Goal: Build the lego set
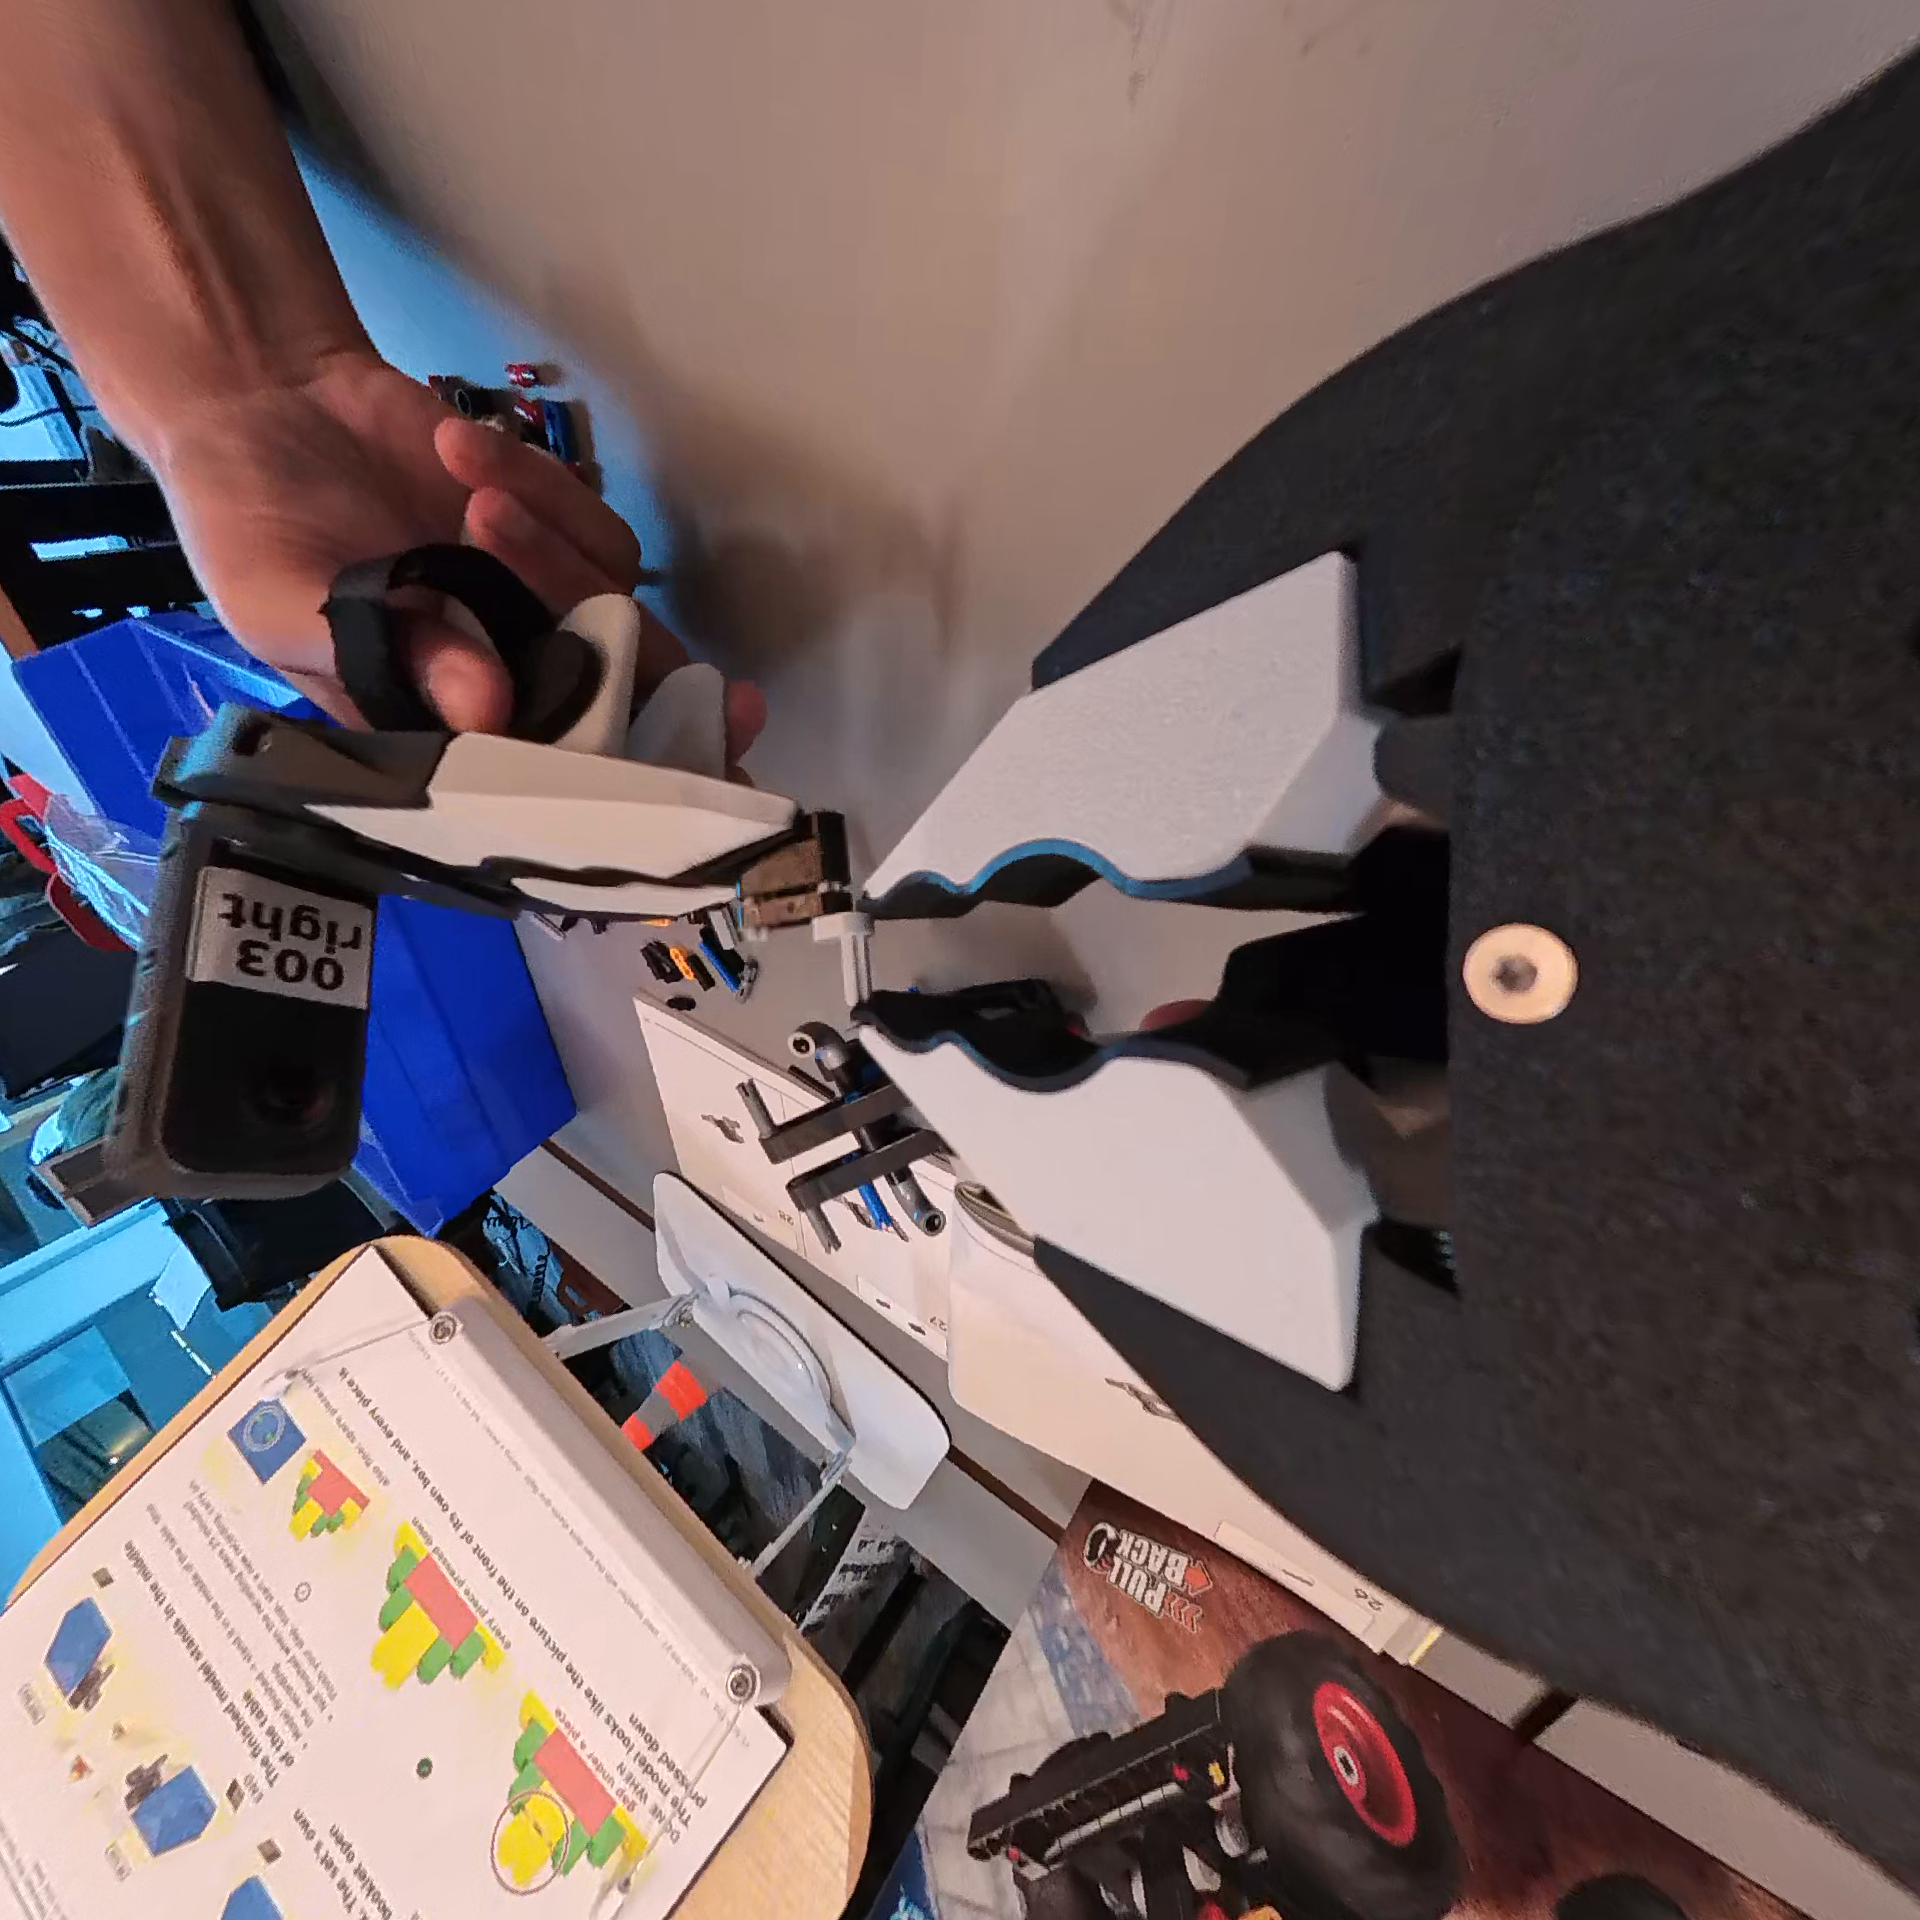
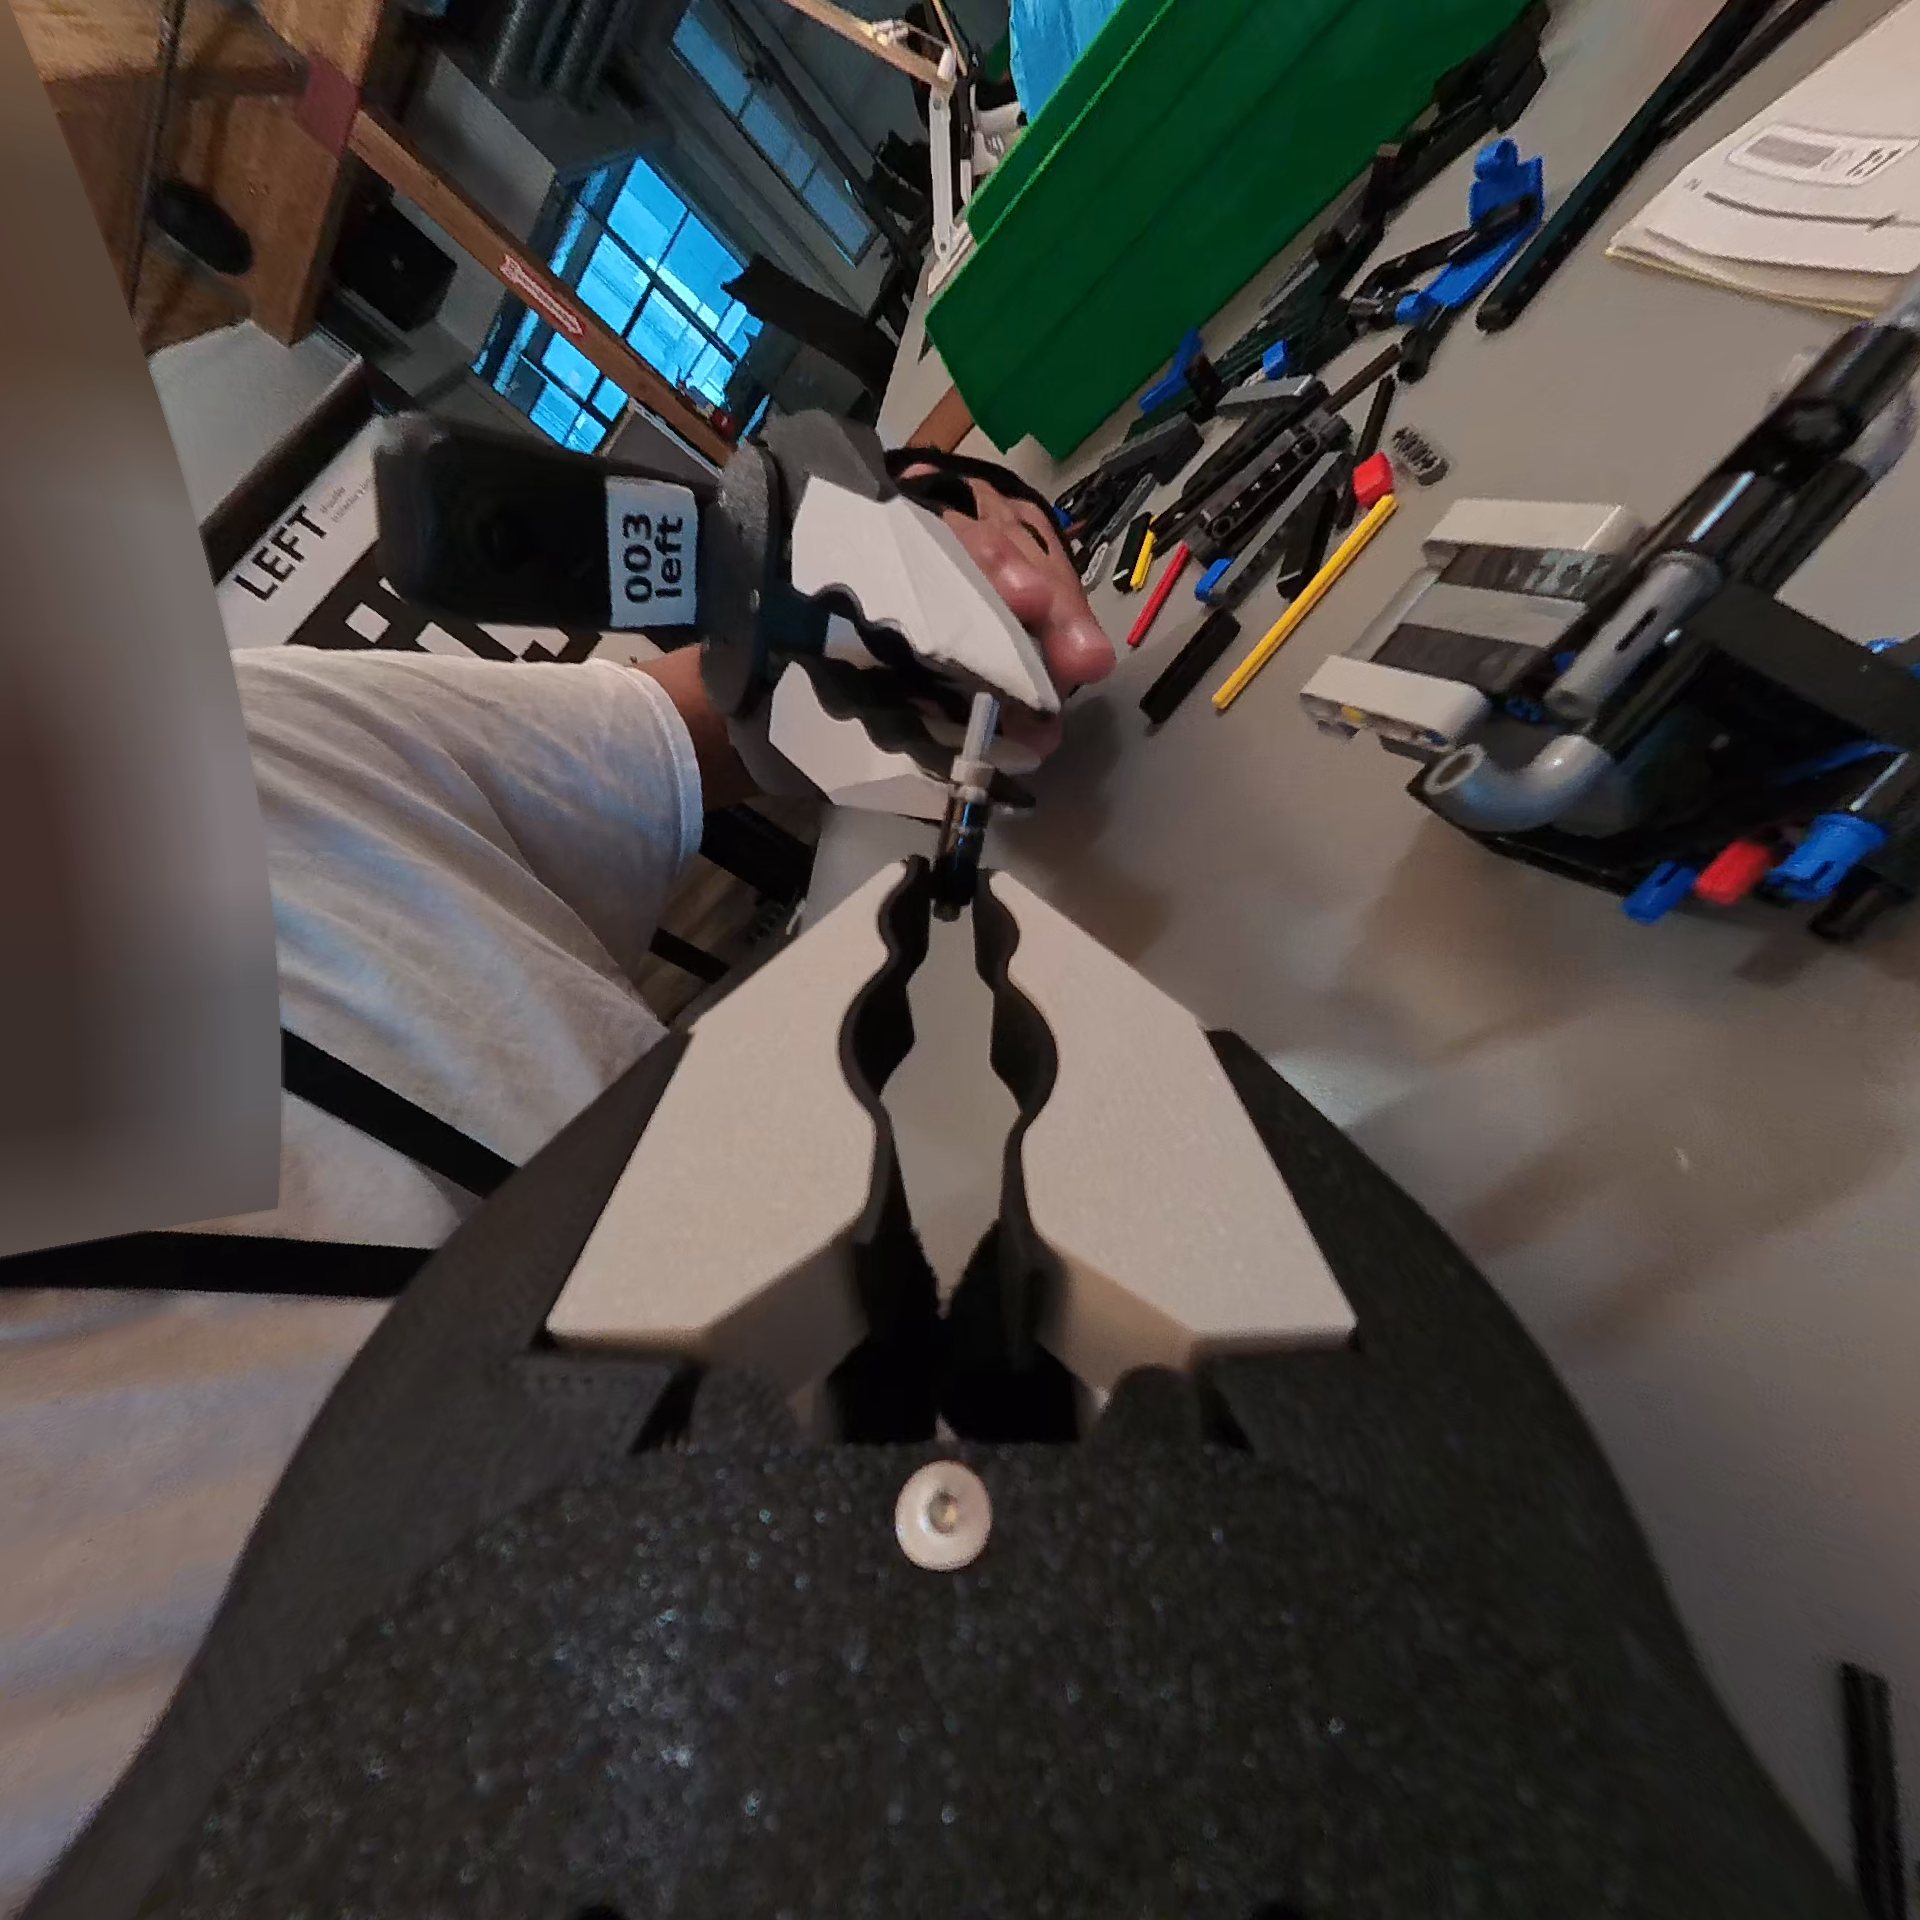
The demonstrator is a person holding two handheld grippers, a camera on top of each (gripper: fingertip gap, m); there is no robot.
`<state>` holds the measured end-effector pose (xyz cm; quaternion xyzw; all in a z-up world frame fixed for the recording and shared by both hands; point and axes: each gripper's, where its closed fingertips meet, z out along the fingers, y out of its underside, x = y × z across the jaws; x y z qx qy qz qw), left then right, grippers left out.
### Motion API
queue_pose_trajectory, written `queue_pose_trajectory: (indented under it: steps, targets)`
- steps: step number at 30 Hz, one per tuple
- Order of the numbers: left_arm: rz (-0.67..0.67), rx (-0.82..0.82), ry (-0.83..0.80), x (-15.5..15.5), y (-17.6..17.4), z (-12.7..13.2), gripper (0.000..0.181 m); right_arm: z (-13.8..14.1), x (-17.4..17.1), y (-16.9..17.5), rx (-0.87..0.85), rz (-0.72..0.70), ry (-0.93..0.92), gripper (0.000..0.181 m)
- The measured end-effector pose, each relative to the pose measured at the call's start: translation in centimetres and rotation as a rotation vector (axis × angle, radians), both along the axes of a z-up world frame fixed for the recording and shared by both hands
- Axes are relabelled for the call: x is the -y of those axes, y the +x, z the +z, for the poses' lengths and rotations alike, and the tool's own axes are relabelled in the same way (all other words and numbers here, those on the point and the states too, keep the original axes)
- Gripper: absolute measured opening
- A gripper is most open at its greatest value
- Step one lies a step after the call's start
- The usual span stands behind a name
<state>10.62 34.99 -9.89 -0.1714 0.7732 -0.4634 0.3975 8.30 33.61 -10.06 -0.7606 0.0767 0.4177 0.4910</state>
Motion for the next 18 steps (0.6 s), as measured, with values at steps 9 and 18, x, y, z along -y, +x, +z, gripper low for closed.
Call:
queue_pose_trajectory:
  steps: [9,18]
  targets:
    - [0.025,0.026,0.044,-0.01,-0.01,-0.11,0.012,-0.35,-0.15,0.15,0.037,-0.028,-0.011,0.006]
    - [0.055,0.010,0.039,-0.16,0.17,-0.46,0.012,-0.48,-0.38,0.22,-0.005,-0.049,-0.006,0.006]
